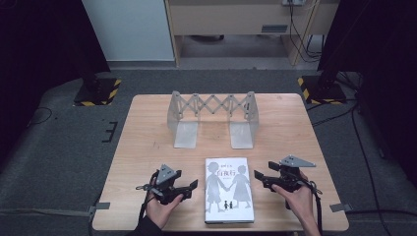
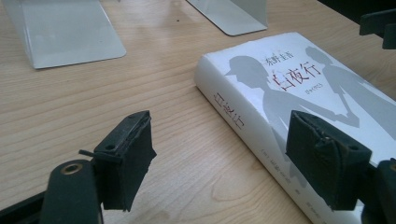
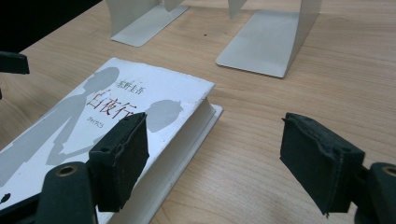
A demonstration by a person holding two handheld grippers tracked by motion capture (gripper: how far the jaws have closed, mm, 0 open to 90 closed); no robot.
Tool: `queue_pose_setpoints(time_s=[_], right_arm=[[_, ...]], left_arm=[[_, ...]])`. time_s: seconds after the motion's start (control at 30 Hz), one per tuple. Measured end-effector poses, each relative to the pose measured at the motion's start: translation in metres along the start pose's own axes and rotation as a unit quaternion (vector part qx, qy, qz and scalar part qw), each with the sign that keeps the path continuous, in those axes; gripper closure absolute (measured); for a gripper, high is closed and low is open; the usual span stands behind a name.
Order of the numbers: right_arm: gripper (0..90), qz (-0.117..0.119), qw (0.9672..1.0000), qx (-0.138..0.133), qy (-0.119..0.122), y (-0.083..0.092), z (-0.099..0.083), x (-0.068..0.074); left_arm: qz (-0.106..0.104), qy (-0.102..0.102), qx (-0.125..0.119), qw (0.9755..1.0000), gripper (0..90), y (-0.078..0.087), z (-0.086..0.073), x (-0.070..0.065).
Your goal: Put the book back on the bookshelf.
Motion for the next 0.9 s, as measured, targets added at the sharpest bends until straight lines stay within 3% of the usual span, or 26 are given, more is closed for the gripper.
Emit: queue_pose_setpoints(time_s=[0.9], right_arm=[[24.5,0.033,0.9990,0.030,0.002,-0.015,-0.016,0.024]], left_arm=[[-0.040,-0.014,0.028,0.9987,22.8,-0.016,-0.013,-0.032]])
Point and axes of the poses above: each handheld gripper's, and its own axes: y roughly backward along the jaws, z roughly out of its top, x roughly to its left, the point moved 8 cm from there along -y, roughly forward along the jaws, and after that the axes turned 10 degrees about -x, right-handed, at the moved point
